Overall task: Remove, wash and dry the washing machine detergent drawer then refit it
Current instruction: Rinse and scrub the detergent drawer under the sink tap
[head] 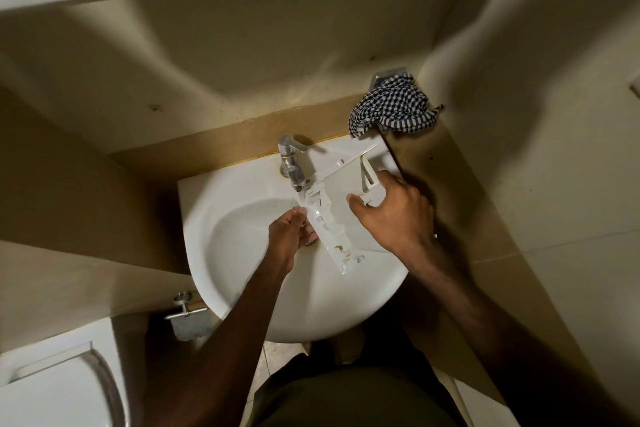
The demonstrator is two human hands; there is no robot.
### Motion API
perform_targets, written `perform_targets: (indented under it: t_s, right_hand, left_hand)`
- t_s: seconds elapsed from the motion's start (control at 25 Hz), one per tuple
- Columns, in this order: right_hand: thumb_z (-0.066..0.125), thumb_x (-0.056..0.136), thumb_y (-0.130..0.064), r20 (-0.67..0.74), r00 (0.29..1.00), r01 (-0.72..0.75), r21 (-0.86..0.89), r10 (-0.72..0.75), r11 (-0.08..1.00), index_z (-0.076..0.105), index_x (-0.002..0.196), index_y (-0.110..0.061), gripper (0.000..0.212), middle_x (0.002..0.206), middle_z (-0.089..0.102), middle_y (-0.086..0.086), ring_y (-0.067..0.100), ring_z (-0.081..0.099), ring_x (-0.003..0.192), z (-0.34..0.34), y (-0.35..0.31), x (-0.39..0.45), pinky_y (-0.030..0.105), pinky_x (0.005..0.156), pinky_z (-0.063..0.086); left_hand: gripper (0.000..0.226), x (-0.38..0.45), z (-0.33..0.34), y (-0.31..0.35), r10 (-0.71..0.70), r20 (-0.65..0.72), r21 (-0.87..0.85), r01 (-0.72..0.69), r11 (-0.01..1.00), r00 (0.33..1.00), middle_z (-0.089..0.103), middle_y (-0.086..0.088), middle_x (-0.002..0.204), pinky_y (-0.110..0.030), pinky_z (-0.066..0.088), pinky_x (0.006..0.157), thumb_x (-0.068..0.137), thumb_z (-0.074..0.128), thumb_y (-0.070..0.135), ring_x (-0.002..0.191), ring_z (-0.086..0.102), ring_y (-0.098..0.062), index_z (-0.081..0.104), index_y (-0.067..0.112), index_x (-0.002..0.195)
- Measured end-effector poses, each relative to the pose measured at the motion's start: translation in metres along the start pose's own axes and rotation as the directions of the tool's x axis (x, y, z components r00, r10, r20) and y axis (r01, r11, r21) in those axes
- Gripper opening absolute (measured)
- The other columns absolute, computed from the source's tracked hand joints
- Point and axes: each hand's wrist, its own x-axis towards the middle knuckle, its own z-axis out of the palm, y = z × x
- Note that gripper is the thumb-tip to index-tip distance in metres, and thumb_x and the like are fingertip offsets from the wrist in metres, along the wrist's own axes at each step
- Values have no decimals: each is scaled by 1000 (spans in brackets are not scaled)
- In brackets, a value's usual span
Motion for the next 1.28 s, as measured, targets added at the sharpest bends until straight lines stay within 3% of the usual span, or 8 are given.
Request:
perform_targets:
  t_s: [0.08,0.2,0.36,0.6,0.8,0.92,1.12,1.28]
  right_hand:
    - [68,79,-63,-24,999,-29,26,30,999,65,109,-22,51,103,74,1,29,67,93,2,-2,-2,31,71,40]
    - [71,78,-61,-32,987,-149,138,155,979,66,100,-25,42,98,74,-5,19,57,81,4,-4,-8,29,71,37]
    - [71,75,-60,0,959,-268,328,284,906,67,103,-27,44,99,74,-9,15,59,86,12,-3,-16,34,78,53]
    - [79,79,-49,147,880,-423,674,451,606,69,111,-29,39,94,77,-16,10,74,89,25,7,-31,44,86,62]
    - [82,85,-35,221,865,-442,761,451,474,72,108,-27,27,97,79,-11,12,76,89,26,25,-40,41,83,64]
    - [80,88,-37,310,858,-483,757,409,439,73,107,-25,24,95,80,-8,17,77,89,23,41,-42,39,82,63]
    - [78,87,-48,470,831,-556,721,298,413,78,100,-33,19,103,78,-16,6,73,100,29,52,-31,42,101,56]
    - [79,80,-61,619,758,-642,654,204,401,72,126,-29,57,125,73,-11,11,67,119,40,62,-12,43,112,48]
  left_hand:
    - [22,0,2,-4,29,-16,77,-28,997,999,64,-15,83,-38,62,75,107,58,22,77,58,-26,73,6,106]
    - [22,0,3,-3,11,27,137,-14,990,1000,80,-12,99,-43,62,84,106,57,23,85,71,-28,75,12,108]
    - [24,-8,-1,-3,9,38,103,-13,995,999,81,-7,100,-31,62,70,106,56,29,85,77,-21,77,19,109]
    - [26,-18,-20,7,25,51,32,-26,999,998,79,-9,114,-41,61,89,103,63,27,97,76,-25,74,15,123]
    - [21,-57,-44,-15,-22,103,204,0,979,994,79,-10,114,-41,60,92,101,65,35,104,77,-27,78,27,115]
    - [42,-72,-54,-19,-19,72,274,-2,962,997,80,-3,113,-40,58,94,95,59,58,107,76,-23,76,29,120]
    - [67,-64,-56,1,-82,174,240,38,970,981,72,4,132,-47,48,109,91,47,80,125,66,-19,63,37,139]
    - [68,-51,-49,11,-156,315,76,138,987,936,60,-11,148,-55,45,114,98,43,76,137,56,-34,56,32,147]
